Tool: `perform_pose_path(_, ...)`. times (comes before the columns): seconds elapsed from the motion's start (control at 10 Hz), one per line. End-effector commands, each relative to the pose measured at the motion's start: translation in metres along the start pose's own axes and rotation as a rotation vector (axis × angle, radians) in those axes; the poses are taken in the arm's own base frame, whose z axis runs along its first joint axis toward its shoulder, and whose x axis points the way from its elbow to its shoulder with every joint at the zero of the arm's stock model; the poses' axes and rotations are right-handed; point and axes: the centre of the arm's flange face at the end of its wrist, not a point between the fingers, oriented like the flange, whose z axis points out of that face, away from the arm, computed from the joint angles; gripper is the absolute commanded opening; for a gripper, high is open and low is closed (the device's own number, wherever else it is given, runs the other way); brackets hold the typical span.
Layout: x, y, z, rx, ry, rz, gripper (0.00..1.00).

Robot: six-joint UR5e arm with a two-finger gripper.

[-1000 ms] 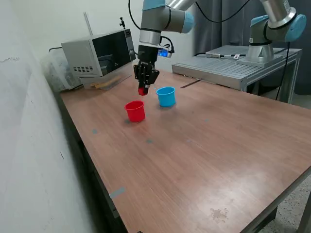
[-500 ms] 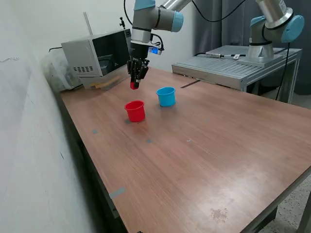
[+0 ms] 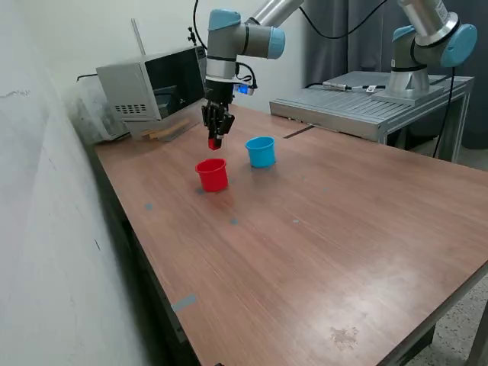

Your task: Place red objects in the red bin, and blue objects in the blue bin.

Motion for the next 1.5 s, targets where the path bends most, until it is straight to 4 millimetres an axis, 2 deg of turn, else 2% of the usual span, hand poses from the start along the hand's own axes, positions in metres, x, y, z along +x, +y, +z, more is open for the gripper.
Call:
perform_pose_path(0.0, 0.0035, -0.0027, 0.0145, 0.023, 0.008, -0.004, 0.0)
perform_pose_path(0.1, 0.0039, -0.0041, 0.0201, 0.032, 0.011, -0.004, 0.0)
perform_pose_path(1.4, -0.0045, 0.002, 0.0163, 0.008, -0.005, 0.004, 0.0)
